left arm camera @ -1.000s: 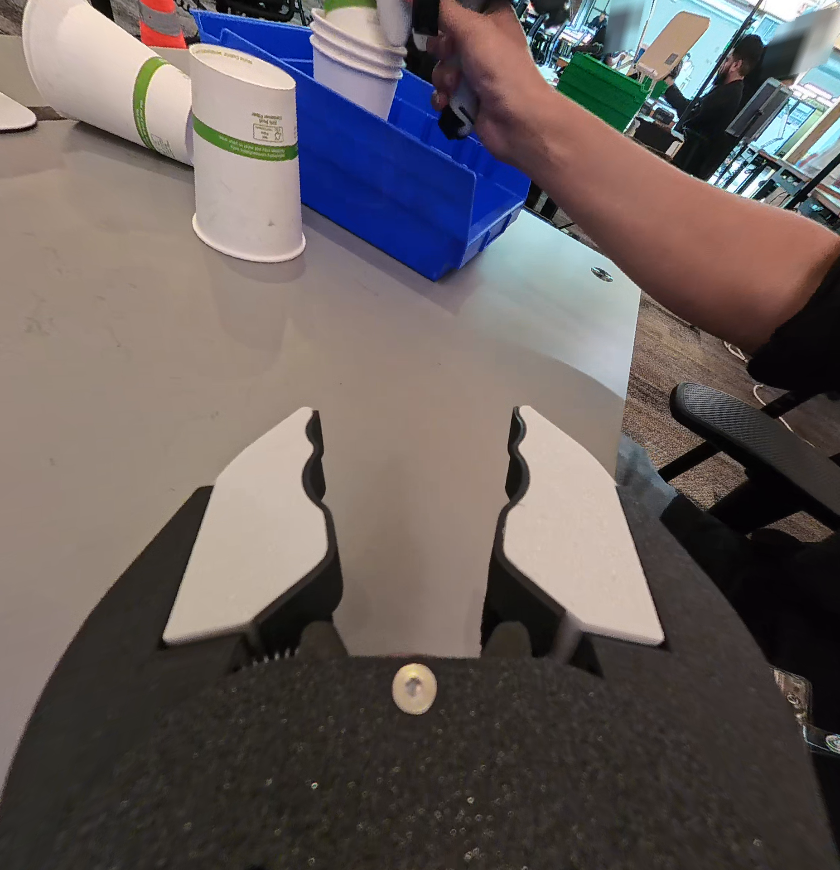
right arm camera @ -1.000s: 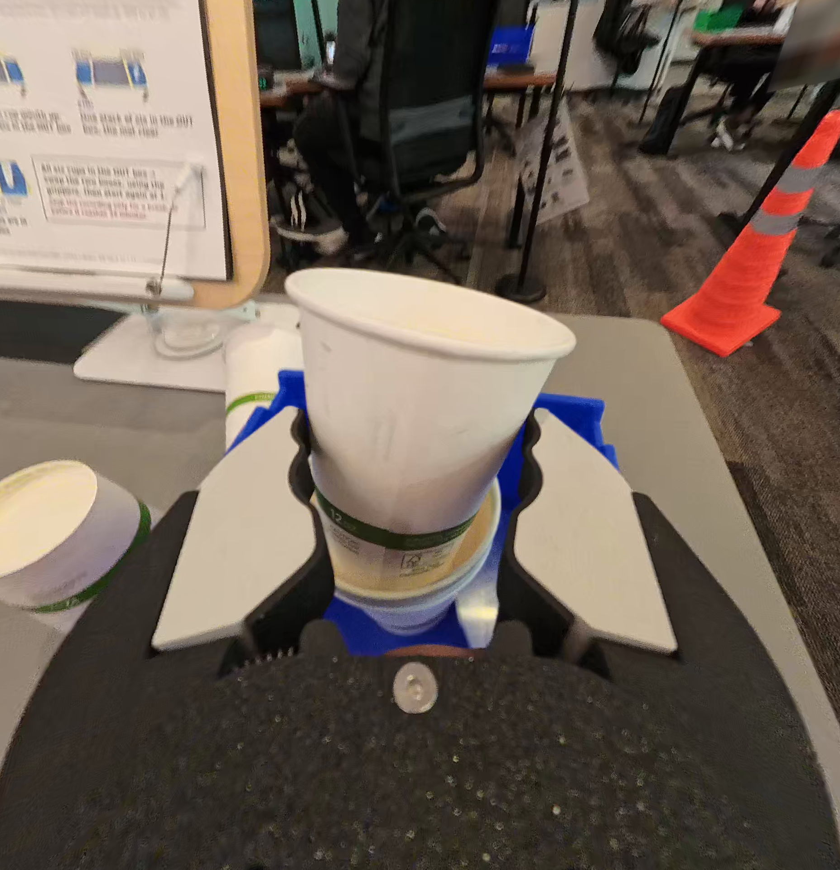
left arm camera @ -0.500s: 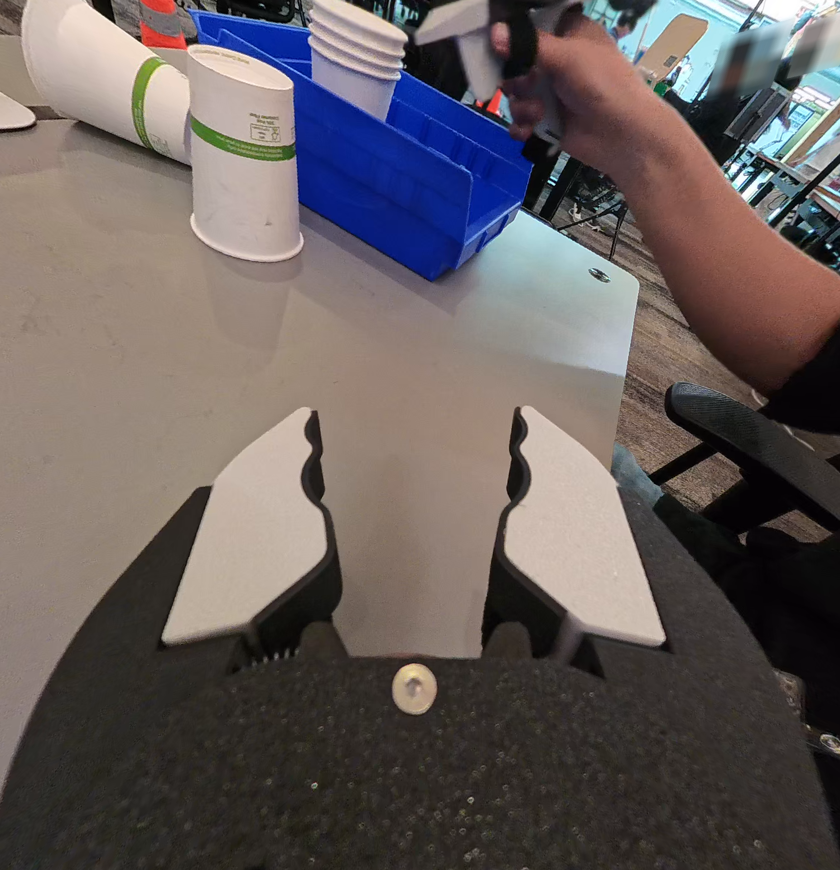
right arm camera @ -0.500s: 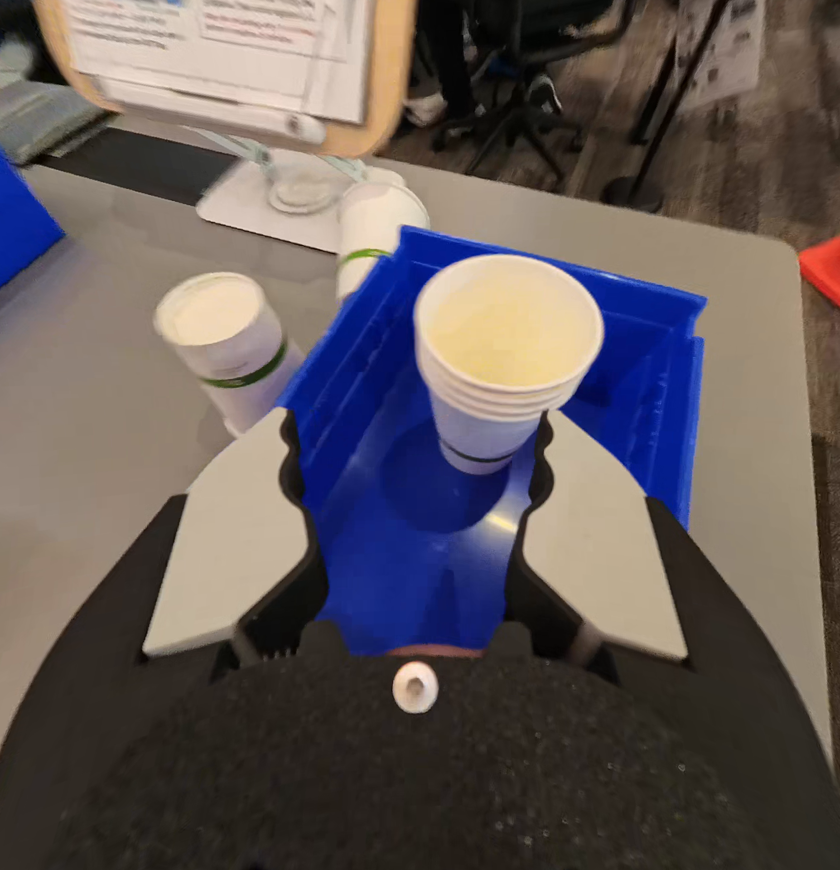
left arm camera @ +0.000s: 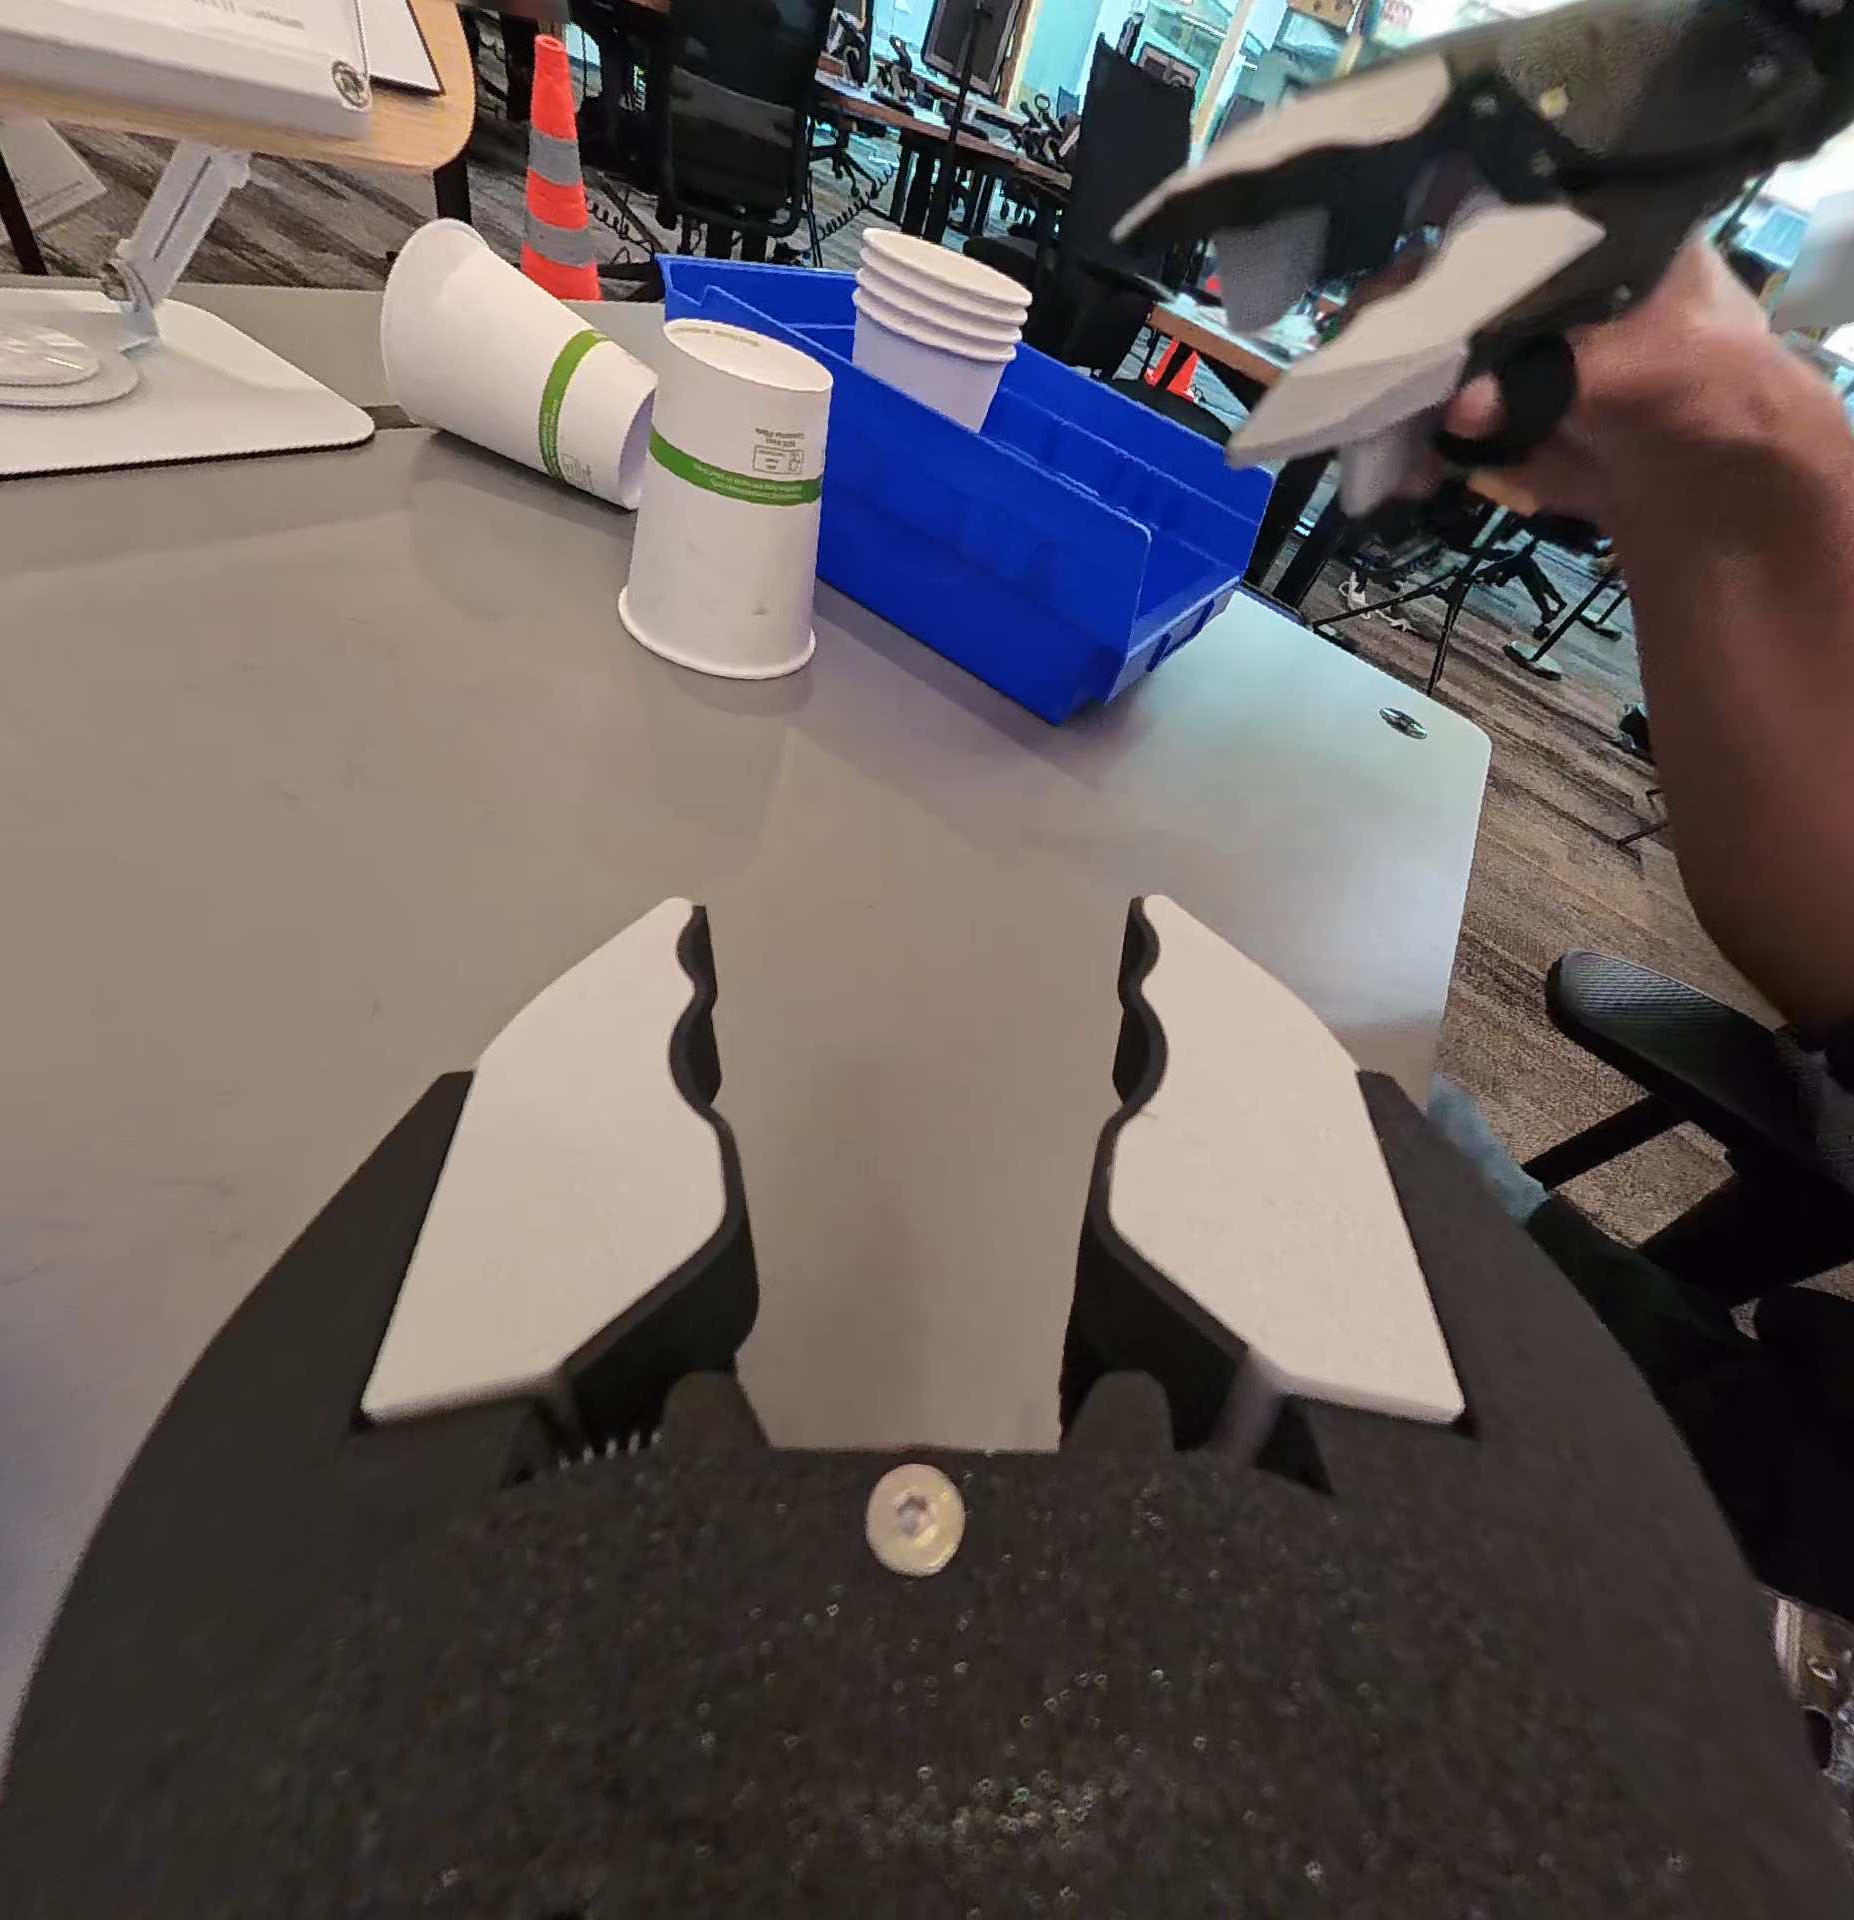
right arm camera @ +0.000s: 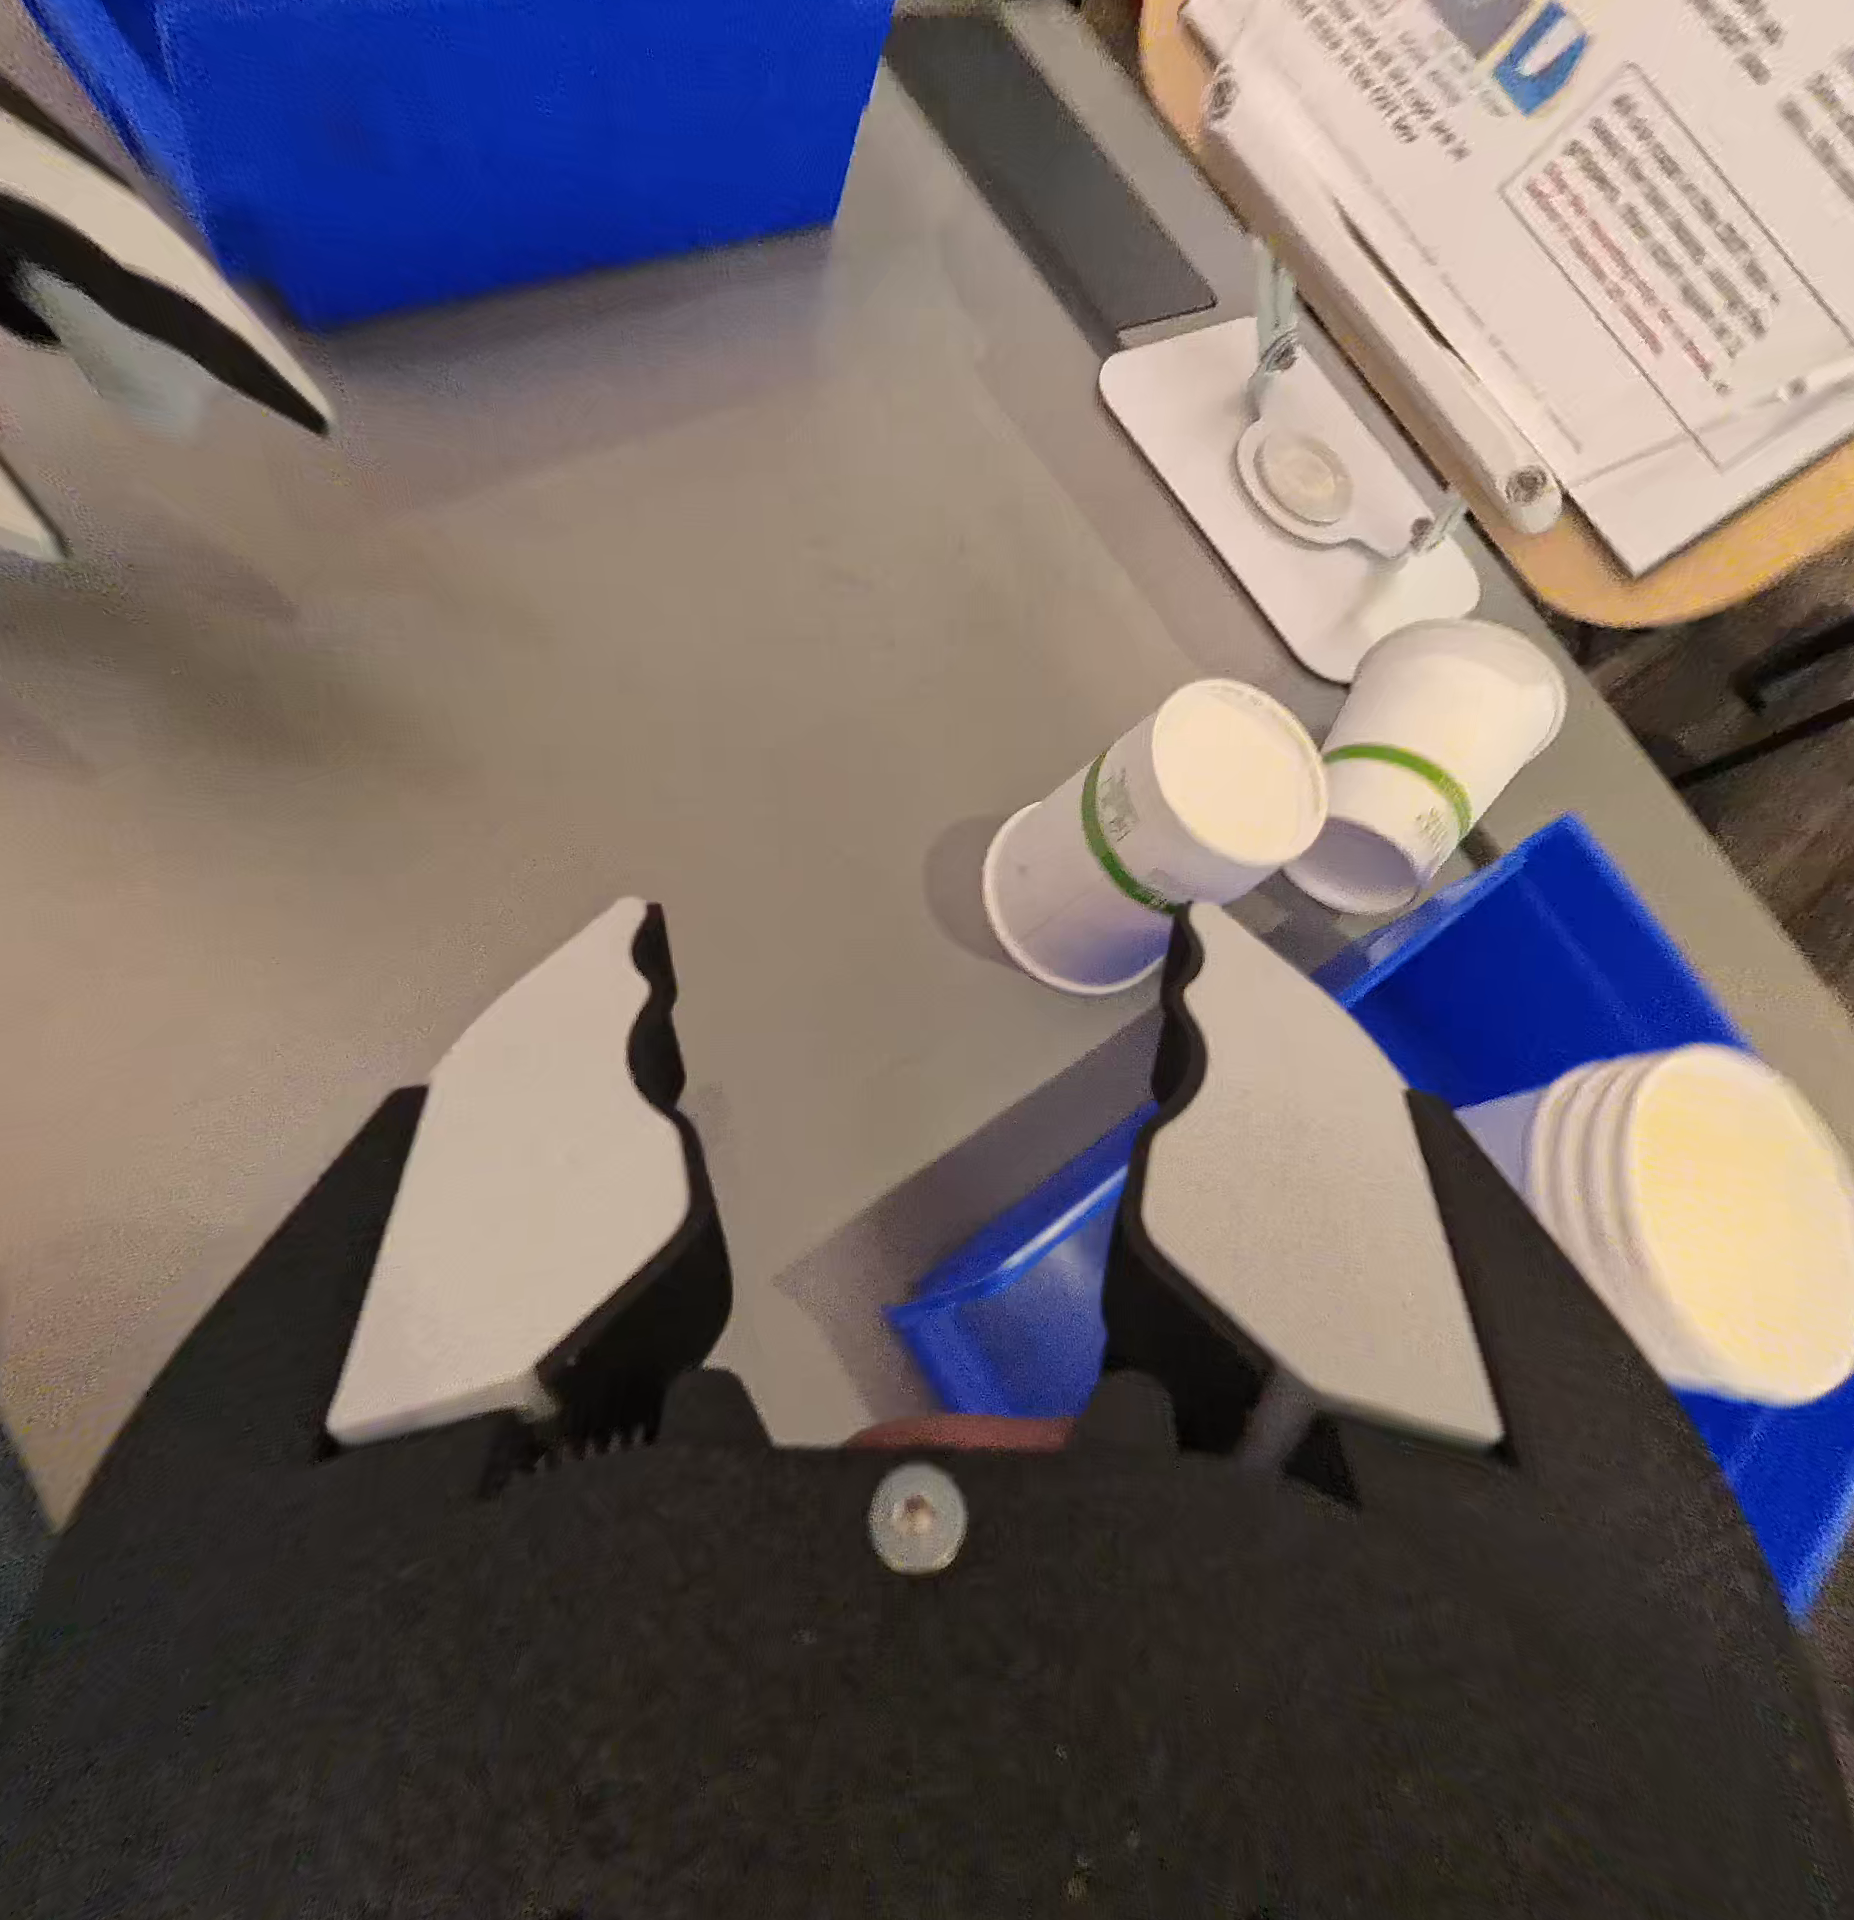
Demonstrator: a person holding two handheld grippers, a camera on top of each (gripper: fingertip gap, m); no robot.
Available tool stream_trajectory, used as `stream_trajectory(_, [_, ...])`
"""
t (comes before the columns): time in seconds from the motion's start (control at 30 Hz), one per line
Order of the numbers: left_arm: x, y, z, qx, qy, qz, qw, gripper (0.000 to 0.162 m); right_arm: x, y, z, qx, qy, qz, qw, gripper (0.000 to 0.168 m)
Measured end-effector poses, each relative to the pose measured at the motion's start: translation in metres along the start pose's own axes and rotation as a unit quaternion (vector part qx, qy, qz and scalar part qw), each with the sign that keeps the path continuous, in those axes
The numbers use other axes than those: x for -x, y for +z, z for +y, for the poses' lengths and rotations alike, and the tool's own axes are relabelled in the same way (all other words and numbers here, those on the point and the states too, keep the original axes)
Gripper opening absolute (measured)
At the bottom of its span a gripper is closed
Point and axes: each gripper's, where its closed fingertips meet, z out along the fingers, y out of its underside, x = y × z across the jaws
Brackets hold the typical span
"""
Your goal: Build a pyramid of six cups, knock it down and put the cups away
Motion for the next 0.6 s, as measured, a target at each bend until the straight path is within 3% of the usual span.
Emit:
stream_trajectory(0.23, [-0.005, 0.006, 0.008, 0.02, 0.012, 0.008, 1.0, 0.075, -0.059, 0.073, -0.011, 0.158, -0.133, -0.122, 0.971, 0.089])
stream_trajectory(0.4, [-0.007, 0.008, 0.013, 0.03, 0.01, 0.012, 0.999, 0.075, -0.084, 0.116, 0.029, 0.291, -0.161, -0.173, 0.927, 0.098])
stream_trajectory(0.53, [-0.006, 0.006, 0.016, 0.033, 0.016, 0.01, 0.999, 0.075, -0.081, 0.135, 0.042, 0.308, -0.145, -0.204, 0.918, 0.094])
stream_trajectory(0.6, [-0.005, 0.005, 0.017, 0.034, 0.016, 0.009, 0.999, 0.075, -0.085, 0.14, 0.044, 0.311, -0.156, -0.191, 0.918, 0.082])
